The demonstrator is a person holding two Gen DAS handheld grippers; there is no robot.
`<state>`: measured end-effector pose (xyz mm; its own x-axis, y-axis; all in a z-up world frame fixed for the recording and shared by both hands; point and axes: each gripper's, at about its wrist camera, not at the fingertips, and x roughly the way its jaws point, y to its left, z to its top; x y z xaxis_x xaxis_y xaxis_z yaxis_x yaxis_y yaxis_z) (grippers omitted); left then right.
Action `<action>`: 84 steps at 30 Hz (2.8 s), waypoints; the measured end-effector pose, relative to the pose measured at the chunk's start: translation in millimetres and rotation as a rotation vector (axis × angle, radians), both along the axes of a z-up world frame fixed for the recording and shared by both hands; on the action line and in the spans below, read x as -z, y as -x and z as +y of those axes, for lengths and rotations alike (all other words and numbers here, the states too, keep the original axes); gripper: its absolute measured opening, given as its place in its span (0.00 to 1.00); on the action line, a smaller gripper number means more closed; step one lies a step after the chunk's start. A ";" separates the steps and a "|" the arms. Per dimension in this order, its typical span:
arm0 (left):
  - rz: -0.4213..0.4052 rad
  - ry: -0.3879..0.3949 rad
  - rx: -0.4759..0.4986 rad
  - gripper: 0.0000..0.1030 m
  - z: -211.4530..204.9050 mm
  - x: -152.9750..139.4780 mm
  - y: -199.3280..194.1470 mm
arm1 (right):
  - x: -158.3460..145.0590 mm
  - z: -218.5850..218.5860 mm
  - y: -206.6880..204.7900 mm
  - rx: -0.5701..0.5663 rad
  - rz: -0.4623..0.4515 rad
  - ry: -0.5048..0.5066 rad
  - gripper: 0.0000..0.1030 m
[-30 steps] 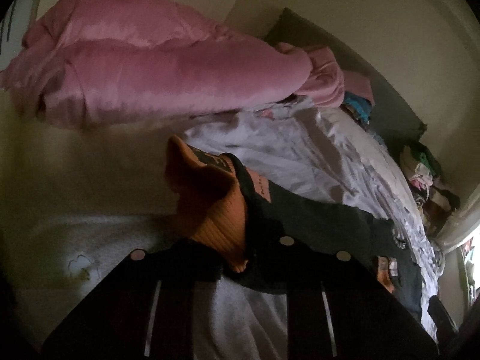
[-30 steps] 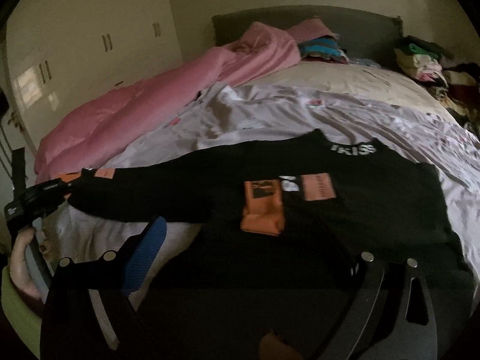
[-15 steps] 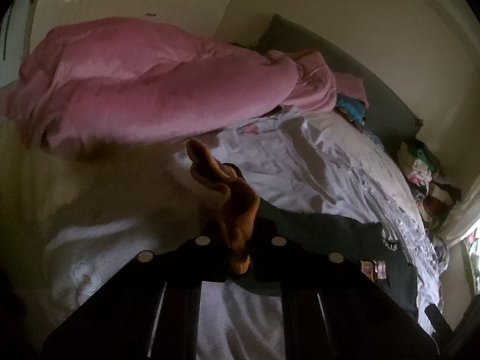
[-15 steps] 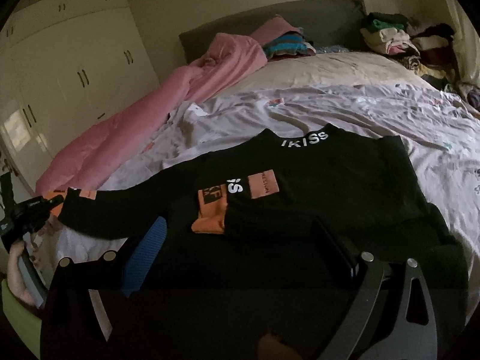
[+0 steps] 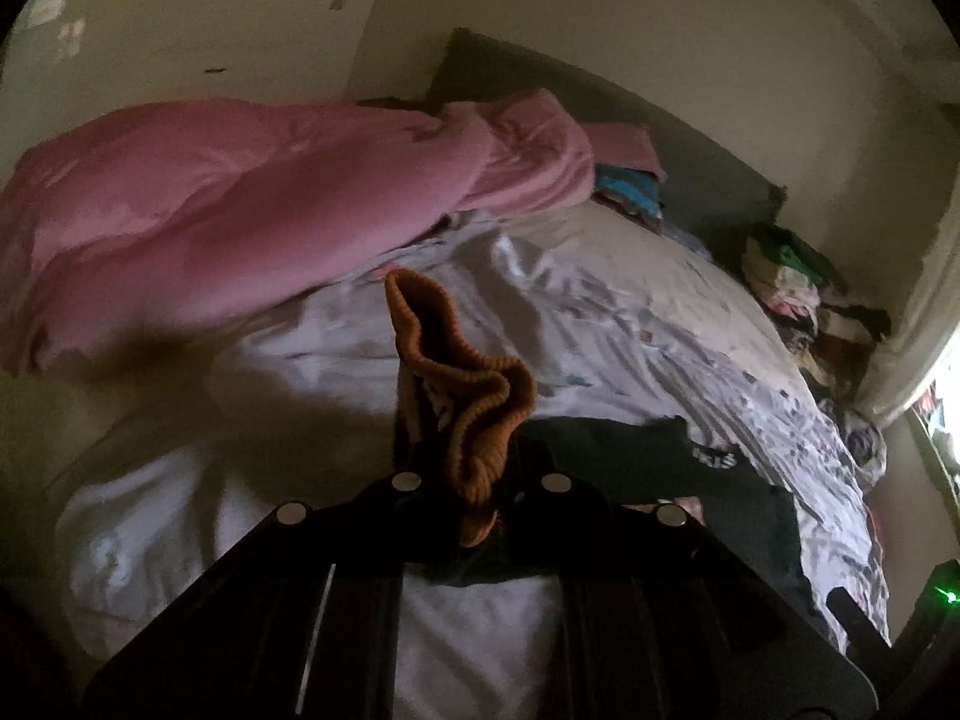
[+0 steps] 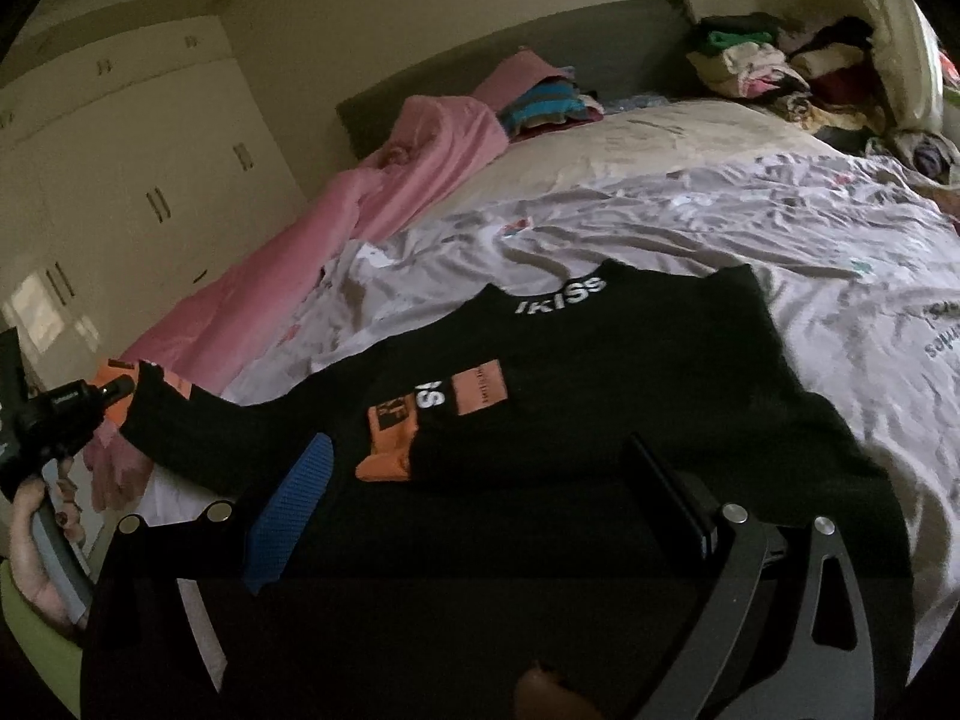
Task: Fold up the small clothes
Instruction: 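Lift the sleeve by its cuff with the left gripper, then carry the sleeve across the shirt body with the left gripper and lay it down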
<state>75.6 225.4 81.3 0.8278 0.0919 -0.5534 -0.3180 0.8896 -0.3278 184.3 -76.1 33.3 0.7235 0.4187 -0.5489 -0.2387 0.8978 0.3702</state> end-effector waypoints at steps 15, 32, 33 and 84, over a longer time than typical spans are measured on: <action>-0.049 -0.074 0.195 0.02 -92.6 -45.4 -42.1 | -1.7 -64.5 5.3 0.113 0.002 -0.078 0.93; -0.027 -0.027 0.417 0.02 -178.5 -29.1 -73.9 | -7.0 -112.2 15.8 0.216 -0.020 -0.111 0.93; -0.023 -0.022 0.431 0.02 -183.6 -26.5 -75.7 | -6.6 -114.5 15.8 0.222 -0.019 -0.112 0.93; 0.194 -0.016 0.626 0.70 -239.8 94.8 -126.5 | 35.7 -102.9 -21.5 0.245 0.159 0.056 0.93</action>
<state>202.1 -14.4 -13.5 0.6124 -0.3654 -0.7010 0.2099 0.9301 -0.3015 205.8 -179.0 -2.5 0.7024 0.2080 -0.6807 0.0444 0.9417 0.3335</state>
